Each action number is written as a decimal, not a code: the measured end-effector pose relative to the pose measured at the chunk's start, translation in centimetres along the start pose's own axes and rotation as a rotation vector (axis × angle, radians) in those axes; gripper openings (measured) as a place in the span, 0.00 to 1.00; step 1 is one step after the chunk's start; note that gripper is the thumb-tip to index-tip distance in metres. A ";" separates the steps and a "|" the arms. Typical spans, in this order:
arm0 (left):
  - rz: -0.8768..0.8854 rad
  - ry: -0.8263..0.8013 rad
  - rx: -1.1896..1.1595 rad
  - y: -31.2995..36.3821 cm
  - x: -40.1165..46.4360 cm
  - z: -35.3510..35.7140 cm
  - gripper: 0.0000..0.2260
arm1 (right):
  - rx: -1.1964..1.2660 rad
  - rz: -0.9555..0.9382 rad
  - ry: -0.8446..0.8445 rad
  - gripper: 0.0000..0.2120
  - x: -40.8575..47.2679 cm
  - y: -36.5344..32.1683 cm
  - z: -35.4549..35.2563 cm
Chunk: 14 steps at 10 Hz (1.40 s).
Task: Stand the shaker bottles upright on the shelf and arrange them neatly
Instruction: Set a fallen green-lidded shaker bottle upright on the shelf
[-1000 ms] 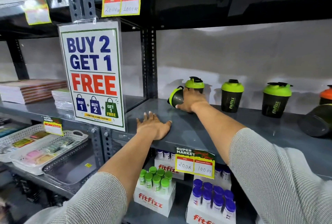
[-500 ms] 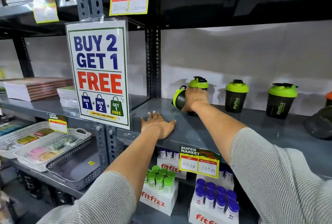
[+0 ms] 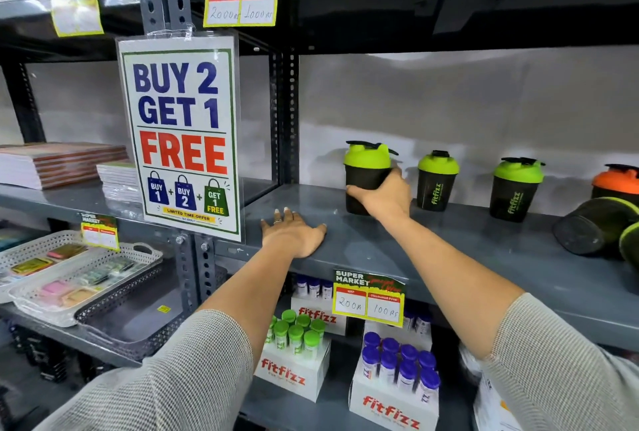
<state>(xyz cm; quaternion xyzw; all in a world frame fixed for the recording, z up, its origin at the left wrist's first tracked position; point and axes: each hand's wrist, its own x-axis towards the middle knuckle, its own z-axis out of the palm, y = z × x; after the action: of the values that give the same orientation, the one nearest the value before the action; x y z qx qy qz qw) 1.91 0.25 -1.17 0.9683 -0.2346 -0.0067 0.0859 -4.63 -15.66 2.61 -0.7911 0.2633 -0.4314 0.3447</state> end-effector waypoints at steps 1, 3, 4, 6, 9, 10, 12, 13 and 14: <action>0.001 0.000 0.002 0.0 0.0 0.0 0.38 | -0.004 0.047 -0.006 0.37 -0.5 0.8 0.1; 0.003 0.006 0.000 0.0 0.0 0.0 0.38 | 0.011 0.045 -0.048 0.41 -0.5 1.6 0.7; 0.001 0.011 0.004 0.0 0.0 0.0 0.39 | -0.021 0.021 -0.067 0.41 -0.5 1.6 1.0; 0.000 0.012 0.003 0.0 0.0 0.0 0.39 | -0.055 0.032 -0.105 0.40 -0.4 1.5 1.0; 0.010 0.010 0.001 -0.1 0.0 0.1 0.38 | 0.321 0.227 -0.062 0.58 -0.6 0.0 -1.3; 0.006 0.006 0.006 -0.1 0.1 0.0 0.38 | 0.312 0.124 0.186 0.61 0.6 -2.5 -3.1; 0.009 -0.003 -0.005 -0.1 0.0 0.0 0.38 | -0.333 -0.047 -0.233 0.64 4.2 -6.8 -4.3; 0.008 0.003 -0.004 -0.1 0.0 0.0 0.38 | -0.577 -0.077 -0.411 0.64 4.9 -8.1 -3.5; 0.006 0.005 0.001 -0.1 0.1 0.0 0.38 | -0.998 -0.117 -0.537 0.67 4.7 -9.0 -1.5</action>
<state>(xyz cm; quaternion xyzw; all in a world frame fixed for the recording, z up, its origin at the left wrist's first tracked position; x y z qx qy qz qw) 2.03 0.26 -1.14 0.9675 -0.2375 -0.0037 0.0862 -2.52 -13.90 12.50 -0.9532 0.2941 -0.0567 -0.0406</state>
